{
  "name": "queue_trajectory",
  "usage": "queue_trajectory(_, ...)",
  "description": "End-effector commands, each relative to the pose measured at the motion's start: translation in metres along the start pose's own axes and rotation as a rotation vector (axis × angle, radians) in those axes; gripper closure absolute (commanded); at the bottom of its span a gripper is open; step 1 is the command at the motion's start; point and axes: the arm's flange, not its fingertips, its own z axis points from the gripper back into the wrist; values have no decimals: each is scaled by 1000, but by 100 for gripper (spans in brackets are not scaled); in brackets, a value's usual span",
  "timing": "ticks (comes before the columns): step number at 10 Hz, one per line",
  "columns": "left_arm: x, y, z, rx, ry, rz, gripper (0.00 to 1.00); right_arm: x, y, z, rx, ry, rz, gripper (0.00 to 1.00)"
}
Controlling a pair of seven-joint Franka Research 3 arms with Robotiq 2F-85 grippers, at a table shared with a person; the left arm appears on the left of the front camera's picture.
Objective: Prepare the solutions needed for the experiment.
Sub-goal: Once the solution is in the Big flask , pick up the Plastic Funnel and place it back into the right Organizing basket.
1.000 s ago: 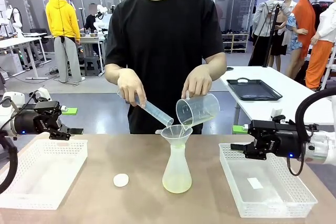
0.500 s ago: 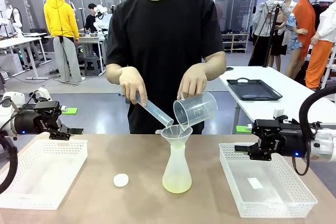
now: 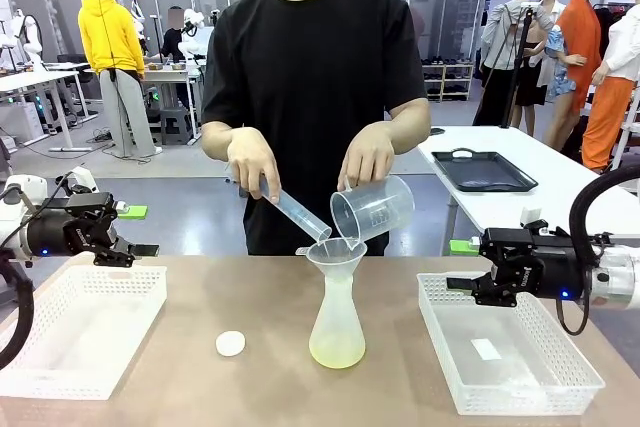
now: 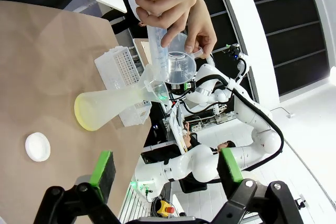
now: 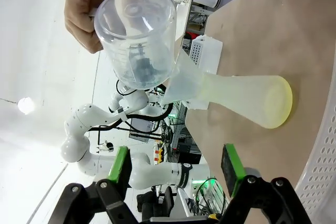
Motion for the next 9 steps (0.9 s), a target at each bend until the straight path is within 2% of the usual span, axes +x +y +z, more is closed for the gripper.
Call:
queue_trajectory(1,0,0,0,-1,-4,-20,0,0,0,-1,6,-8,1,13)
queue_trajectory(9,0,0,0,-1,-4,-20,0,0,0,-1,6,-8,1,13)
